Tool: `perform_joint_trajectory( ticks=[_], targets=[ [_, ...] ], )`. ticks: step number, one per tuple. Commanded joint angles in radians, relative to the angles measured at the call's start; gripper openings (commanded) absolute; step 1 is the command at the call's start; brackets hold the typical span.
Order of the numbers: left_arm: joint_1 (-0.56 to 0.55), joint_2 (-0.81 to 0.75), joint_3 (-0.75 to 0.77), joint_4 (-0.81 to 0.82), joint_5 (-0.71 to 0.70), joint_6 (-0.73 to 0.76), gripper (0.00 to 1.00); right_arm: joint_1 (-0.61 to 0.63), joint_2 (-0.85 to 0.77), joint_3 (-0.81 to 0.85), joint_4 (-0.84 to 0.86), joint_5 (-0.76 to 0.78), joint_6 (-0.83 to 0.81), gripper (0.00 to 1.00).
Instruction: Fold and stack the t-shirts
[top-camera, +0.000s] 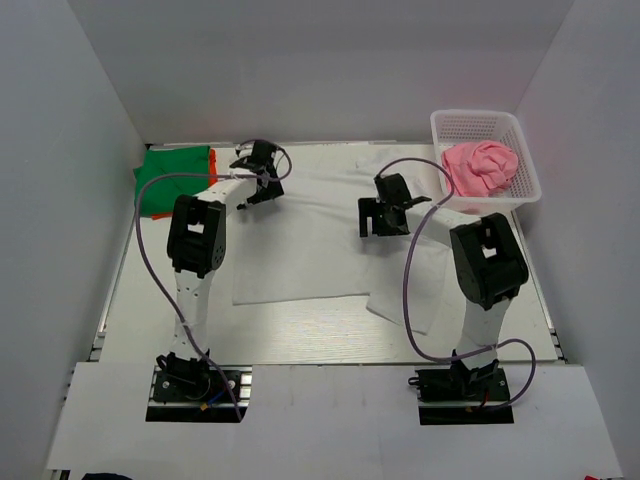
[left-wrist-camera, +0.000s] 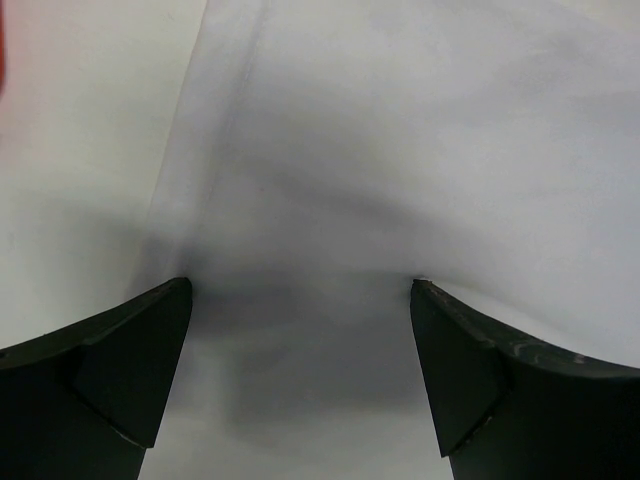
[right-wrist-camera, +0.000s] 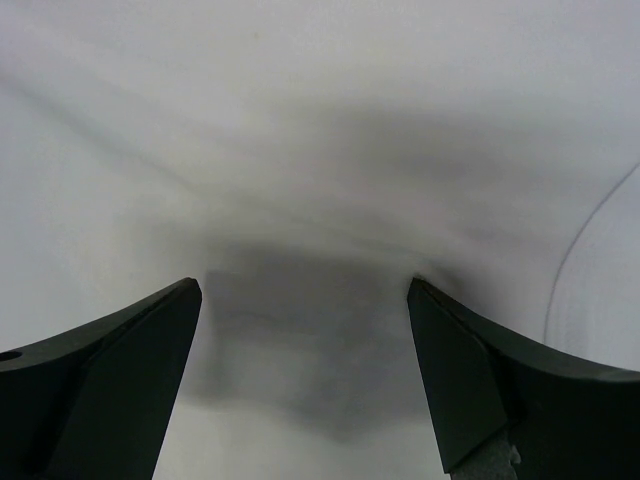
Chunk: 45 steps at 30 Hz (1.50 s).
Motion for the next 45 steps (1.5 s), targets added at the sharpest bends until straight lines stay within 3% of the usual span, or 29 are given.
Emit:
perform_joint_trajectory(
  ticks=[1,6,11,17,22,28,33,40,42,43,45],
  targets=[
    [0.054,0.086,0.130,-0.113,-0.037,0.010,1.00,0.018,0.068,0.070,-0.031,-0.027,0.027,0.90],
    [0.079,0.129,0.274,-0.175,-0.027,0.044,1.00,0.030,0.053,0.158,-0.127,-0.003,0.004,0.90],
    [0.070,-0.058,0.186,-0.147,-0.005,0.079,1.00,0.041,-0.118,0.124,-0.143,-0.002,-0.013,0.90],
    [0.069,-0.461,-0.197,-0.113,-0.005,-0.016,1.00,0.063,-0.349,-0.046,-0.129,0.065,0.014,0.90],
    [0.070,-0.872,-0.635,-0.156,-0.013,-0.203,1.00,0.087,-0.537,-0.273,-0.172,0.122,0.127,0.90],
    [0.079,-1.118,-0.983,-0.205,0.040,-0.375,1.00,0.107,-0.777,-0.448,-0.279,0.150,0.218,0.90],
    [0.079,-1.186,-1.141,-0.155,0.049,-0.458,1.00,0.124,-0.840,-0.539,-0.338,0.098,0.278,0.90],
    [0.079,-1.095,-1.118,-0.093,0.001,-0.478,0.97,0.149,-0.814,-0.597,-0.391,0.023,0.290,0.90],
    [0.079,-1.051,-1.108,-0.081,-0.008,-0.487,0.93,0.153,-0.815,-0.622,-0.396,0.020,0.301,0.90],
    [0.079,-1.037,-1.108,-0.063,-0.008,-0.487,0.84,0.162,-0.815,-0.626,-0.400,0.010,0.312,0.90],
    [0.079,-0.997,-1.108,-0.043,0.016,-0.487,0.75,0.175,-0.803,-0.623,-0.407,0.004,0.319,0.90]
  ],
)
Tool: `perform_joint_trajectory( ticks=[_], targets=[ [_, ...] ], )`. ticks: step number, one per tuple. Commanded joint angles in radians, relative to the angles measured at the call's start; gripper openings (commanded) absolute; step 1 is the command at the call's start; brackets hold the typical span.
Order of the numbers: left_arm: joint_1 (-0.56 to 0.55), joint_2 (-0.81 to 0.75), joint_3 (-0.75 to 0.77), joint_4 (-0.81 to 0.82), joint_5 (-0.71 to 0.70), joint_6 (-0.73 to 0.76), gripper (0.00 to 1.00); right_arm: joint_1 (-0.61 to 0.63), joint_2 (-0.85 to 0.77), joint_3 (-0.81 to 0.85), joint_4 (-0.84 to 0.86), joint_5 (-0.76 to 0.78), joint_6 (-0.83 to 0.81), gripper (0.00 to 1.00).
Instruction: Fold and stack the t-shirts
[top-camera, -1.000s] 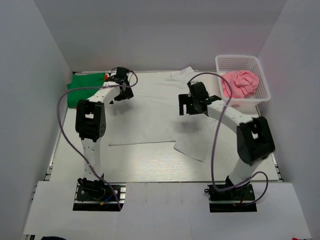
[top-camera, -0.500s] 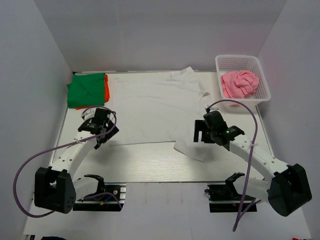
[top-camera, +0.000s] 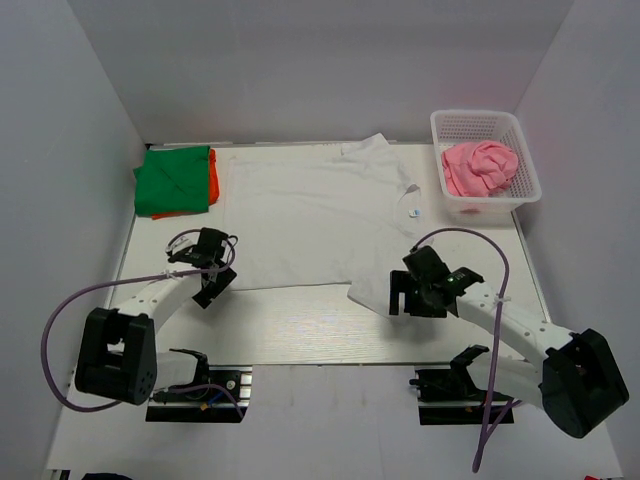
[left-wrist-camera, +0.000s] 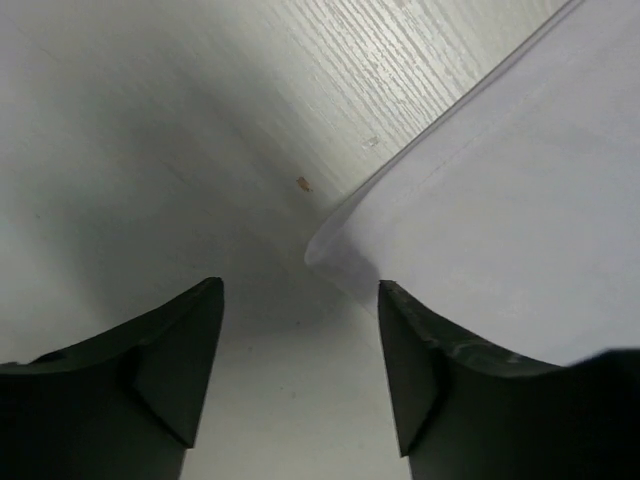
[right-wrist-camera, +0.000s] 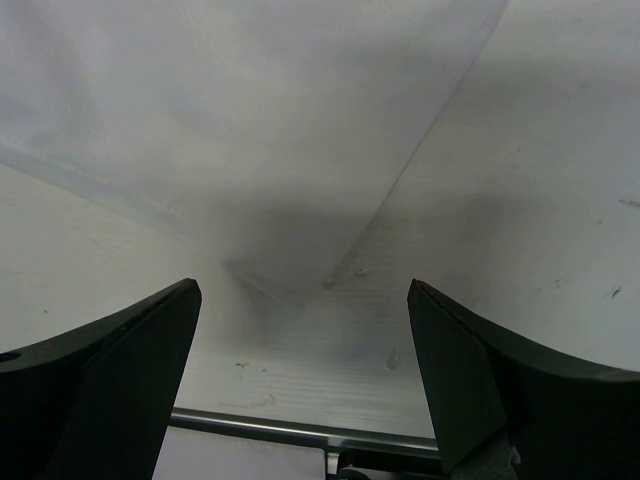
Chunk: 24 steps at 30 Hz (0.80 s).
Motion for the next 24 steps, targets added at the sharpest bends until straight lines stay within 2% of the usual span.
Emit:
perform_joint_trajectory(
  ticks=[1,8,9,12,13,16,17,18,20,21,24],
  targets=[
    [0.001,0.043,0.031,0.058,-0.006,-0.017,0.71,0.022,0.014,-0.001,-0.028,-0.022,0.038,0.90],
    [0.001,0.083,-0.004,0.150,0.016,-0.002,0.30,0.068,0.089,-0.016,0.010,-0.020,0.062,0.90],
    [0.001,0.083,-0.014,0.150,0.016,-0.002,0.20,0.072,0.094,-0.015,0.020,-0.013,0.068,0.90],
    [0.001,0.104,-0.014,0.147,0.016,-0.002,0.05,0.080,0.118,-0.003,0.035,0.015,0.097,0.79],
    [0.001,0.104,-0.005,0.133,0.005,-0.002,0.02,0.082,0.120,0.000,0.035,0.026,0.111,0.75],
    [0.001,0.104,-0.004,0.124,-0.018,-0.002,0.00,0.080,0.127,-0.006,0.056,0.023,0.125,0.52],
    [0.001,0.095,0.006,0.124,-0.018,0.010,0.00,0.080,0.132,-0.004,0.063,0.020,0.131,0.33],
    [0.001,0.095,0.006,0.124,-0.018,0.010,0.00,0.080,0.134,-0.003,0.066,0.024,0.136,0.21],
    [0.001,0.086,0.015,0.124,-0.028,0.028,0.00,0.080,0.132,0.008,0.069,0.020,0.131,0.03],
    [0.001,0.086,0.015,0.124,-0.029,0.029,0.00,0.078,0.129,0.014,0.072,0.026,0.127,0.00],
    [-0.008,0.055,0.025,0.124,-0.029,0.039,0.00,0.078,0.114,0.054,0.087,0.021,0.099,0.00]
  ],
)
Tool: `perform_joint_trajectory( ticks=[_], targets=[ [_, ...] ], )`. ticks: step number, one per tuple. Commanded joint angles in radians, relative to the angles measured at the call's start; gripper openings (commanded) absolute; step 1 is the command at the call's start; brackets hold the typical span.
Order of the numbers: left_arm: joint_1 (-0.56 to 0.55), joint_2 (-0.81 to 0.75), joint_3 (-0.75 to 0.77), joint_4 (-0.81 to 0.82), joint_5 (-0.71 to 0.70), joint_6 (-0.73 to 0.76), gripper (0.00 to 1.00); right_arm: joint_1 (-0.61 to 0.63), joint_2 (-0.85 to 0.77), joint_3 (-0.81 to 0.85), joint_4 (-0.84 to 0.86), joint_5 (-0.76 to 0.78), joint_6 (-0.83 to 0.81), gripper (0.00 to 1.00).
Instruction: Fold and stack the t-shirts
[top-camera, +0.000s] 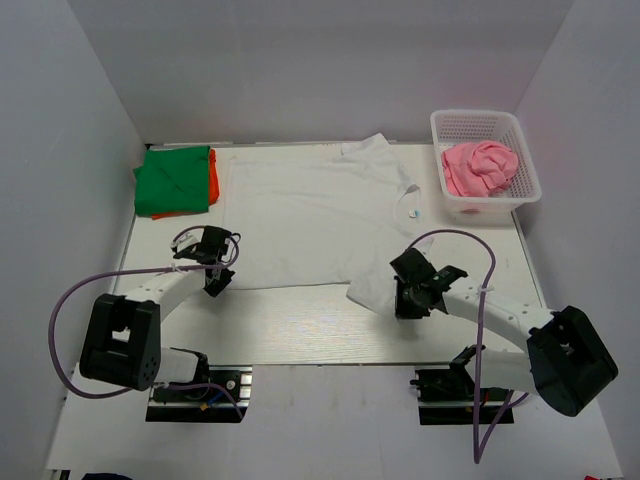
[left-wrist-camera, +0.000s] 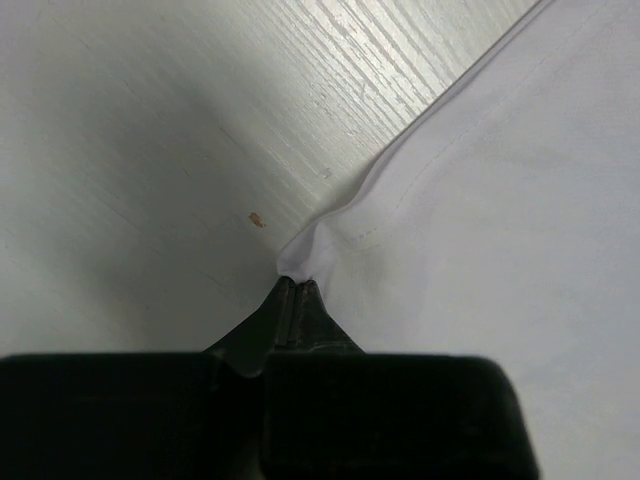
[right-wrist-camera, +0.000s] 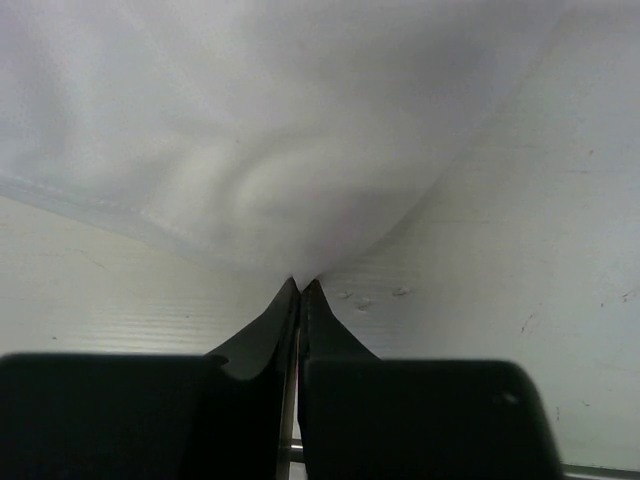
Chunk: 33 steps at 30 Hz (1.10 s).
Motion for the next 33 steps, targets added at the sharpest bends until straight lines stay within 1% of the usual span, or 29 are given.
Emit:
perform_joint_trajectory(
  ticks=[1,5,9,11,15,21,24,27,30,31,33],
  targets=[
    [-0.005,-0.049,0.038,-0.003,-0.027,0.027,0.00,0.003,-0.014,0.067,0.043,-0.005,-0.027,0.00],
    [-0.005,-0.072,0.092,-0.012,-0.027,0.046,0.00,-0.004,-0.010,0.168,0.058,-0.011,-0.079,0.00],
    [0.004,-0.072,0.144,-0.023,-0.027,0.064,0.00,-0.016,-0.008,0.223,0.090,0.035,-0.114,0.00],
    [0.004,-0.072,0.171,-0.023,-0.036,0.064,0.00,-0.037,0.006,0.245,0.115,0.054,-0.134,0.00],
    [0.004,-0.026,0.236,-0.032,-0.050,0.074,0.00,-0.088,0.070,0.371,0.127,0.084,-0.174,0.00],
    [0.004,0.092,0.371,-0.041,-0.087,0.093,0.00,-0.154,0.161,0.478,0.184,0.119,-0.226,0.00],
    [0.004,0.162,0.450,-0.052,-0.114,0.093,0.00,-0.194,0.223,0.568,0.187,0.144,-0.242,0.00],
    [0.013,0.240,0.519,-0.064,-0.148,0.093,0.00,-0.231,0.282,0.607,0.214,0.136,-0.252,0.00],
    [0.036,0.299,0.587,-0.065,-0.185,0.093,0.00,-0.276,0.355,0.671,0.240,0.081,-0.289,0.00],
    [0.045,0.342,0.604,-0.064,-0.185,0.103,0.00,-0.281,0.421,0.705,0.242,0.078,-0.297,0.00],
    [0.056,0.392,0.657,-0.054,-0.185,0.103,0.00,-0.303,0.463,0.754,0.250,0.067,-0.305,0.00]
  ],
)
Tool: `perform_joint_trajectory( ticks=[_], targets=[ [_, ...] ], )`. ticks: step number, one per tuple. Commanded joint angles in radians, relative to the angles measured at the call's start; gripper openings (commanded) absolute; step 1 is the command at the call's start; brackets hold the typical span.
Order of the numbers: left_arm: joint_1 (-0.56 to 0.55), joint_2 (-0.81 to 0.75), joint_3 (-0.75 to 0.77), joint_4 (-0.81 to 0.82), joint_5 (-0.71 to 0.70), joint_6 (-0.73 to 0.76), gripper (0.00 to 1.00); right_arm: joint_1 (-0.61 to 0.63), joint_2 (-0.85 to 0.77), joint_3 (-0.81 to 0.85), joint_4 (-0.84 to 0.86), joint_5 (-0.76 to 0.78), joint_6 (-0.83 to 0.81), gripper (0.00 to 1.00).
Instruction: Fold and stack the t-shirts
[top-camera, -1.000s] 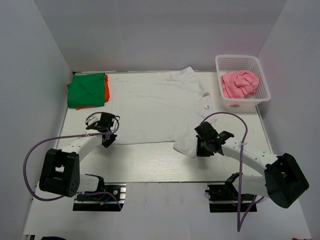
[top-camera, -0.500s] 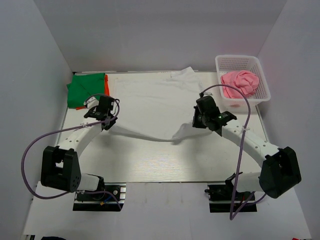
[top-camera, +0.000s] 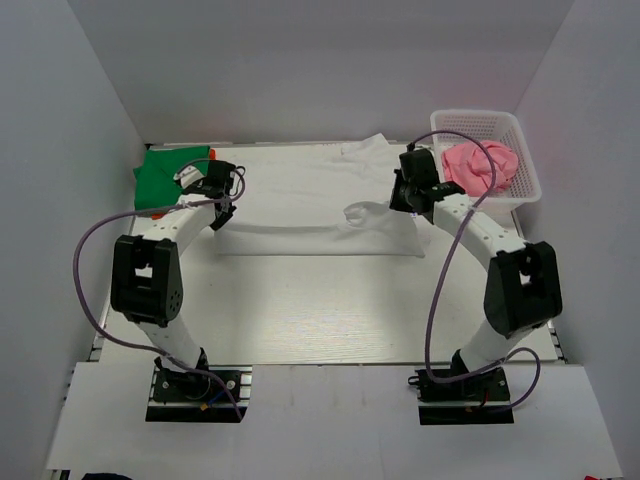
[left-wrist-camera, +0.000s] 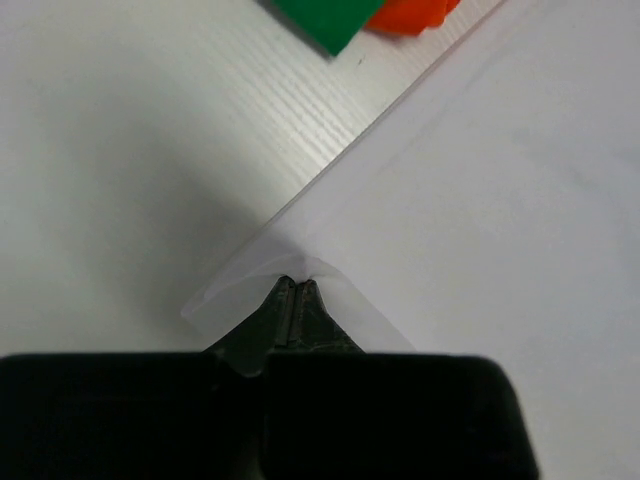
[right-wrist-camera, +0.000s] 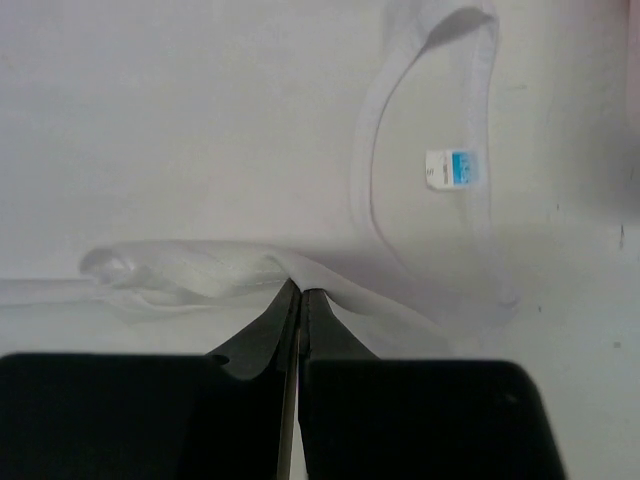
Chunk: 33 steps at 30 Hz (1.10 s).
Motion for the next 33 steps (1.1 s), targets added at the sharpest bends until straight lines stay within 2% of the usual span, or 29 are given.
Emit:
perform_joint_trajectory(
  ticks=[1,4,5,6,7,8,9,11,13,18,20,23,28,33],
  targets=[
    [0.033,0.068,0.104,-0.006,-0.052,0.002,0.00,-0.039,0.101,0.102,0.060,-0.024,-0.051,0.00],
    [0.056,0.186,0.210,-0.066,-0.063,-0.017,0.00,-0.068,0.237,0.213,0.069,-0.050,-0.074,0.00],
    [0.056,0.214,0.239,-0.088,-0.052,-0.035,0.24,-0.077,0.264,0.265,0.060,-0.055,-0.078,0.00],
    [0.067,0.261,0.294,-0.104,-0.052,-0.035,0.41,-0.079,0.284,0.290,0.040,-0.053,-0.080,0.05],
    [0.067,0.280,0.320,-0.135,-0.052,-0.035,0.62,-0.091,0.339,0.344,0.027,-0.073,-0.109,0.20],
    [0.067,0.291,0.360,-0.146,-0.052,-0.035,0.87,-0.092,0.353,0.369,0.019,-0.076,-0.118,0.36],
    [0.067,0.291,0.373,-0.146,-0.052,-0.035,0.99,-0.091,0.362,0.423,0.010,-0.078,-0.118,0.58],
    [0.067,0.267,0.373,-0.112,-0.041,0.012,1.00,-0.086,0.364,0.428,0.003,-0.099,-0.141,0.66],
    [0.067,0.228,0.348,-0.073,0.031,0.047,1.00,-0.086,0.344,0.402,-0.009,-0.140,-0.149,0.69],
    [0.042,0.048,0.117,0.206,0.294,0.181,1.00,-0.088,0.270,0.204,0.063,-0.207,-0.098,0.72],
    [0.042,0.036,0.042,0.306,0.386,0.201,1.00,-0.089,0.264,0.157,0.094,-0.231,-0.075,0.72],
    [0.042,0.071,0.029,0.333,0.454,0.242,1.00,-0.086,0.272,0.098,0.127,-0.293,-0.055,0.72],
    [0.042,0.168,0.020,0.320,0.494,0.239,1.00,-0.091,0.276,0.017,0.170,-0.274,-0.026,0.73],
    [0.042,0.153,-0.063,0.308,0.485,0.229,1.00,-0.086,0.256,-0.084,0.187,-0.297,0.017,0.75]
  ],
)
